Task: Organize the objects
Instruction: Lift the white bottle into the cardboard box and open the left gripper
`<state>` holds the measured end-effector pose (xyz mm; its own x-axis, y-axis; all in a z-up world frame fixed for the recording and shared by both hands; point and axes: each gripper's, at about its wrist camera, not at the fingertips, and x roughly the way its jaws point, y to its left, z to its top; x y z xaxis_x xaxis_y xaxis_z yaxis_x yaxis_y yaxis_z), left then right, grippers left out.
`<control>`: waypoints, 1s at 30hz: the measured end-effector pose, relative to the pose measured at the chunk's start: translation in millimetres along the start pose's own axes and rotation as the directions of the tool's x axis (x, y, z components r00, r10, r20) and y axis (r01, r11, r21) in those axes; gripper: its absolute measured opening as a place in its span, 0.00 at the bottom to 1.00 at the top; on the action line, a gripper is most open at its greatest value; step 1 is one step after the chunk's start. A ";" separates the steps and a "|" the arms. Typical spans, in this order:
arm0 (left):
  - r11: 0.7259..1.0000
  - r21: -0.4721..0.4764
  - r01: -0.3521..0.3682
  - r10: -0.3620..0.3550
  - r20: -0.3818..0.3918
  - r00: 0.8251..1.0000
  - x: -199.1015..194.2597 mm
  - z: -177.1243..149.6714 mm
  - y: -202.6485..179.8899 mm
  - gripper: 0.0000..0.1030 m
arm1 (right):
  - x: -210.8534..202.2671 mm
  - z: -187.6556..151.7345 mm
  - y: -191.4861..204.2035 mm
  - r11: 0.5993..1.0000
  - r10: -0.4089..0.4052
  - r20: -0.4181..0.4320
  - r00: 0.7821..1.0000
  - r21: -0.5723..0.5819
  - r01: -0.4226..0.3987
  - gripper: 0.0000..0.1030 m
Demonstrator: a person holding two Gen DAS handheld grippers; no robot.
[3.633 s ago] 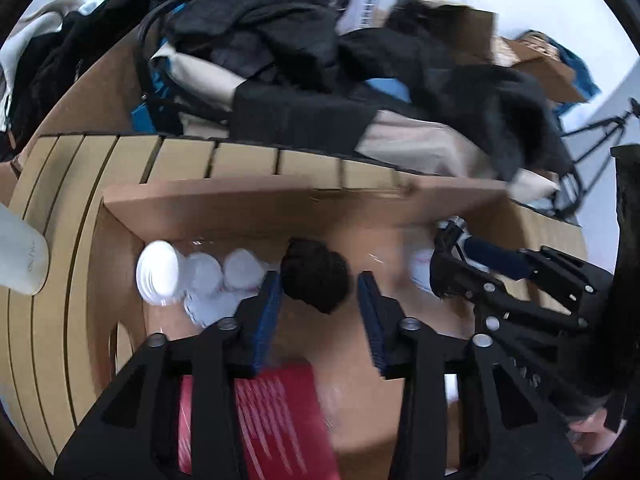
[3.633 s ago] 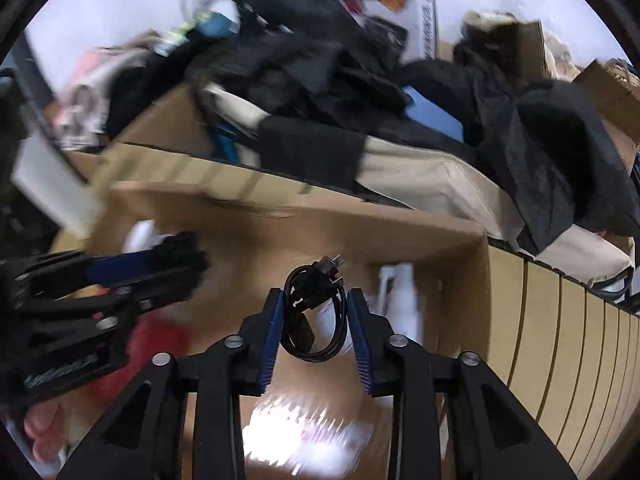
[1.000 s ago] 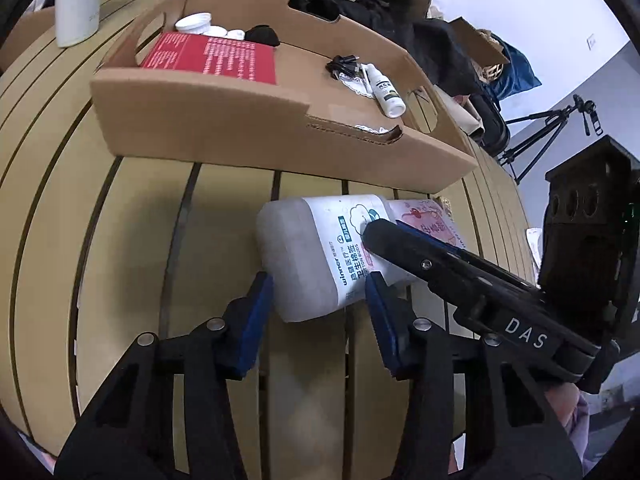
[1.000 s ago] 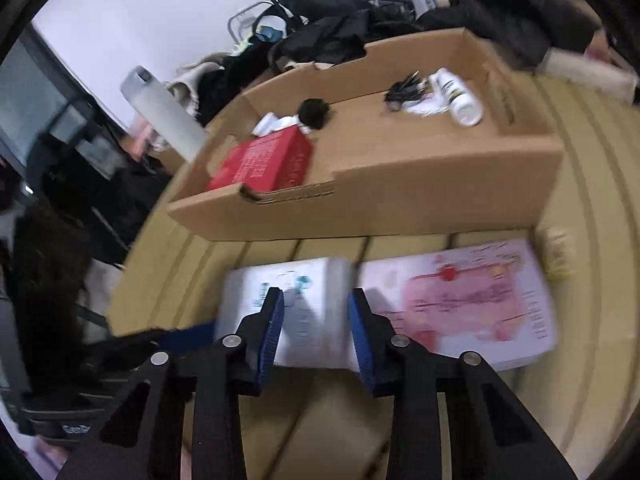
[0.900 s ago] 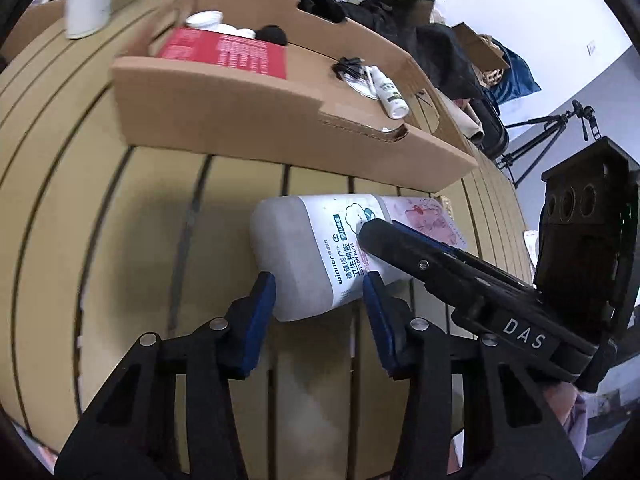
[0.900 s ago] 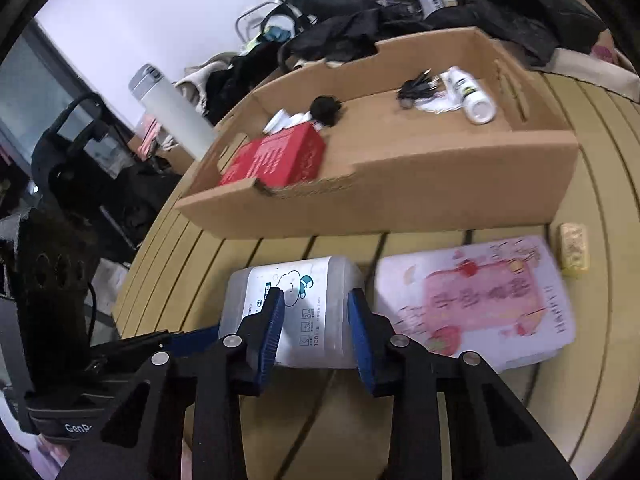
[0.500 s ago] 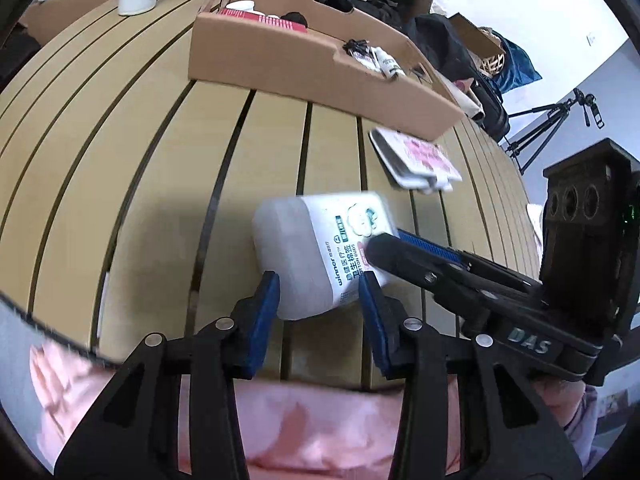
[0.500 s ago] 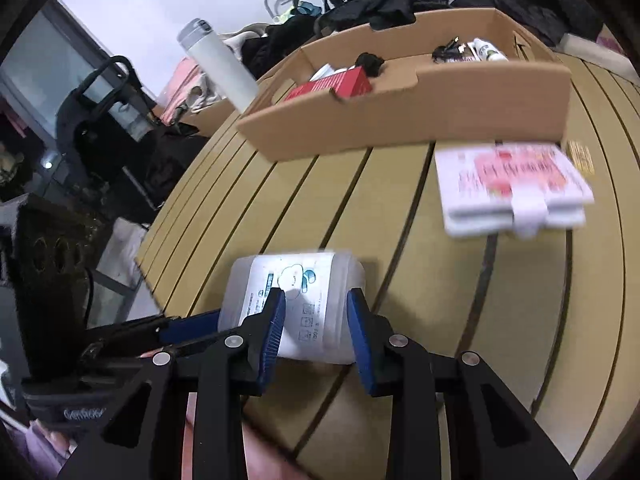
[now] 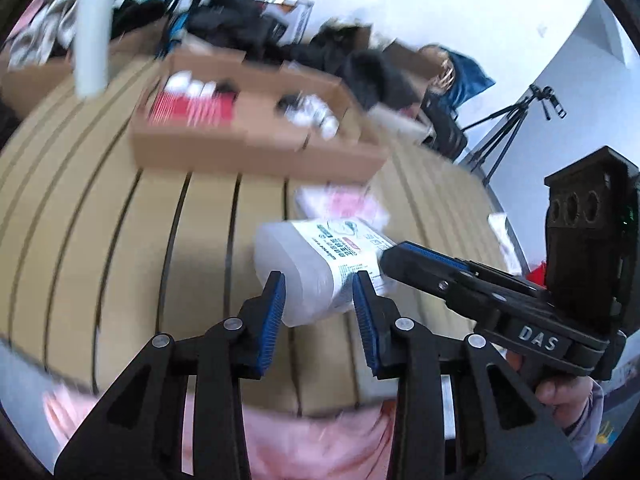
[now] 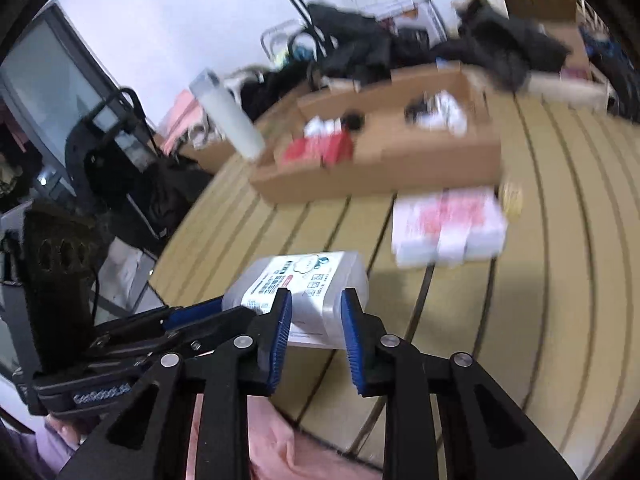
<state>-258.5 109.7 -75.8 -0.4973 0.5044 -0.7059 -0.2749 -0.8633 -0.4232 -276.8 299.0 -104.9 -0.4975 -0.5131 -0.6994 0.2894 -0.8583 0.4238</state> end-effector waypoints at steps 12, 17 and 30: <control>0.996 0.036 0.081 -0.081 -0.006 0.997 109.5 163.8 -10.6 0.30 | 18.9 159.0 -69.2 0.993 -0.114 0.077 0.991 0.019 0.113 0.26; 0.998 0.016 0.053 -0.052 -0.083 0.995 167.6 166.8 8.0 0.30 | 68.3 168.4 -106.7 0.983 -0.177 -0.012 0.984 0.034 0.178 0.26; 0.998 0.033 0.056 -0.049 -0.170 0.984 188.3 140.3 15.1 0.31 | 101.3 143.8 -121.1 0.966 -0.258 -0.122 0.958 -0.002 0.260 0.27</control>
<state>-471.7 189.3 -135.4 -0.3356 0.5419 -0.7706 -0.3294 -0.8338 -0.4429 -479.8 352.2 -144.3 -0.4514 -0.2714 -0.8501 0.1521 -0.9621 0.2264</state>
